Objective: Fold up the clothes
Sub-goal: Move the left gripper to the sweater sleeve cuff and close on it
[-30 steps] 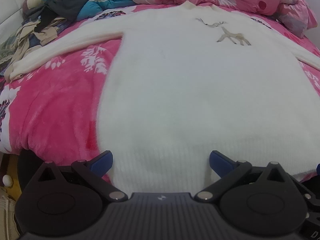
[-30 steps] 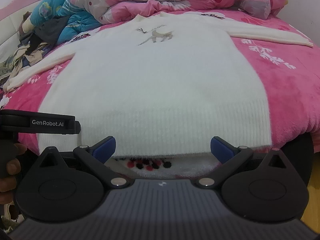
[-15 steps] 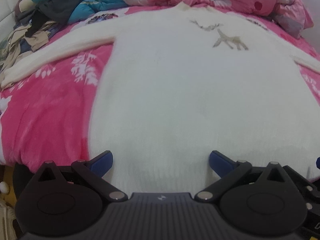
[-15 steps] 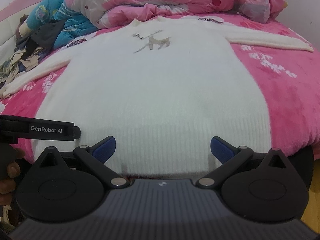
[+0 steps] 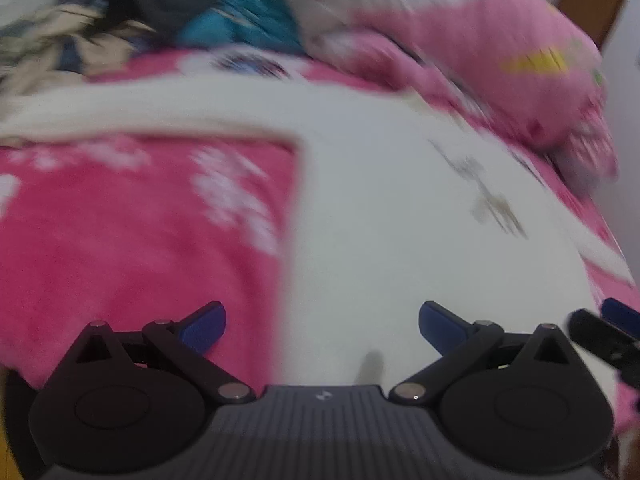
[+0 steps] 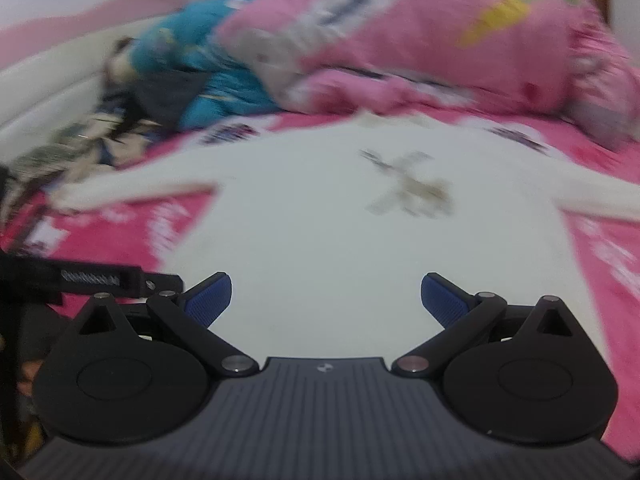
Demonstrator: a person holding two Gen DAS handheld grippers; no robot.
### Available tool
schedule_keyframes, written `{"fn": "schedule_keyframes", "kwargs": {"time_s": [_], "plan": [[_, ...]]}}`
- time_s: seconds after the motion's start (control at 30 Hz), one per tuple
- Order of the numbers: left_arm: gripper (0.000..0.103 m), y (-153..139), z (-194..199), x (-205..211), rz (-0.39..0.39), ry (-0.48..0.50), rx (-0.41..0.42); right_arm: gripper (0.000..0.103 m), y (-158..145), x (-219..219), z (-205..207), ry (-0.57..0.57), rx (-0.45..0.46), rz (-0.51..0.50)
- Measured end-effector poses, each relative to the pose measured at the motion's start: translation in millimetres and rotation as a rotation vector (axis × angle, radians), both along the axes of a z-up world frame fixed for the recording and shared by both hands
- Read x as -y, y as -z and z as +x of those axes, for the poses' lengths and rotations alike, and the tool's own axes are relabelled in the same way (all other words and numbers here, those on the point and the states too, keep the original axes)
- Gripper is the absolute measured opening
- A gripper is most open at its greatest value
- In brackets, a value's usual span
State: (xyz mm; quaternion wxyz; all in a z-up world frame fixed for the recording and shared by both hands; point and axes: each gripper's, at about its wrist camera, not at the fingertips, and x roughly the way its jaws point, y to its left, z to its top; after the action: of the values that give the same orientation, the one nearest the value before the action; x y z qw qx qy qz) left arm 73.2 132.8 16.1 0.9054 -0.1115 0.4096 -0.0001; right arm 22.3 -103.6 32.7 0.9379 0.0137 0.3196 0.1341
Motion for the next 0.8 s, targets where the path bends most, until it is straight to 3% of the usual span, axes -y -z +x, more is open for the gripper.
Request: {"fn": "schedule_keyframes", "kwargs": {"time_s": [0.23, 0.37, 0.5, 0.57, 0.63, 0.8], "plan": [[0.103, 7.2, 25.0, -73.9, 0.199, -0.226, 0.146, 0.102, -24.7, -94.7, 43.7, -0.236, 0.071, 0.032], [0.103, 15.7, 56.1, -114.1, 0.310, -0.328, 0.145, 0.102, -37.3, -145.7, 75.4, -0.339, 0.103, 0.067], [0.103, 19.7, 79.9, -163.5, 0.308, -0.461, 0.121, 0.102, -47.3, -199.3, 110.5, -0.425, 0.131, 0.086], [0.103, 27.3, 85.4, -182.9, 0.255, -0.494, 0.072, 0.102, -52.2, -229.5, 130.3, -0.482, 0.144, 0.096], [0.103, 37.7, 85.0, -197.0, 0.163, -0.500, 0.041, 0.102, -54.9, -260.4, 153.2, -0.548, 0.134, 0.100], [0.103, 38.8, 81.8, -200.6, 0.151, -0.494, 0.073, 0.102, -53.2, -338.3, 204.4, -0.751, 0.090, 0.085]]}}
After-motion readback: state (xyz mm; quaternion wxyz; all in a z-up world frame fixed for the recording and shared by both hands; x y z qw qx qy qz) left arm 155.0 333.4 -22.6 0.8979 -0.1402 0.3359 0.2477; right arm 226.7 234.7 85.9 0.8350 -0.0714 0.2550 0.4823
